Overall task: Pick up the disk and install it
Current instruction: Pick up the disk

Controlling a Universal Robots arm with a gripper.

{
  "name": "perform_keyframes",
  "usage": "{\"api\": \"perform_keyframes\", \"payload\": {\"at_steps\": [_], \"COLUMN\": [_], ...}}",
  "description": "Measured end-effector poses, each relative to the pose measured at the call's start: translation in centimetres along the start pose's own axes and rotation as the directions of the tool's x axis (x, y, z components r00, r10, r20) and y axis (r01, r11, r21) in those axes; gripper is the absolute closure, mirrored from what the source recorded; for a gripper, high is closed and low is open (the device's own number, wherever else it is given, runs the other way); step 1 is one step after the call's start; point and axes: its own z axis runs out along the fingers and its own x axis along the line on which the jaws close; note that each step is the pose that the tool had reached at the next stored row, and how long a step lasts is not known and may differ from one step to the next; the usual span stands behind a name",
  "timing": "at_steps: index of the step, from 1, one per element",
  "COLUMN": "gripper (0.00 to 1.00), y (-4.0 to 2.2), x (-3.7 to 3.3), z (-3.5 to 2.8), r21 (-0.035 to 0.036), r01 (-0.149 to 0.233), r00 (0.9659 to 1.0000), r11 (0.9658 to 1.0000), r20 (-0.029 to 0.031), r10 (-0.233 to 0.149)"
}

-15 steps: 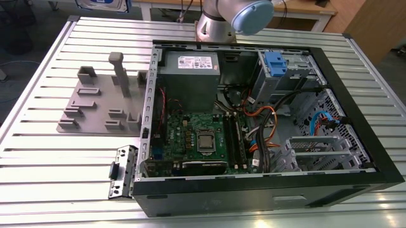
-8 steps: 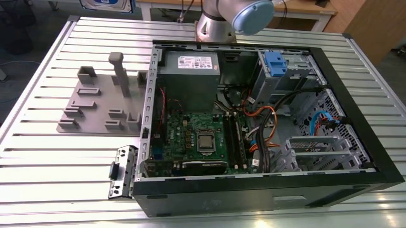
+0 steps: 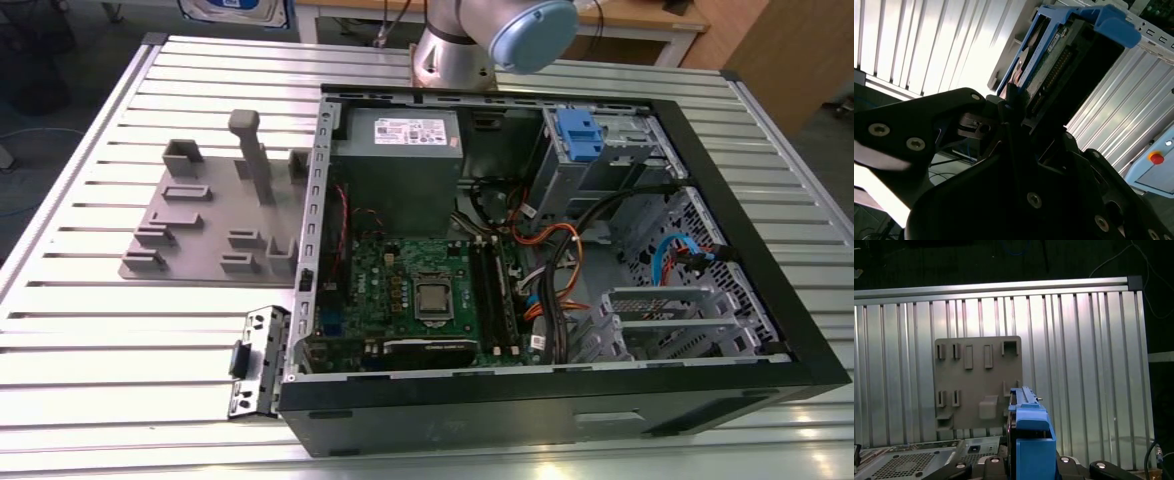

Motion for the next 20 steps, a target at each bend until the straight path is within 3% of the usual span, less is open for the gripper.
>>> {"api": "perform_keyframes", "payload": {"at_steps": [20], "gripper": [0.64], "y": [-2.56], "x": [0.01], "z": [-0.04], "r21": [-0.0001], "r01": [0.000], "r00": [1.0000], "r11": [1.0000], "r20": [0.0000], "r10": [0.000]}}
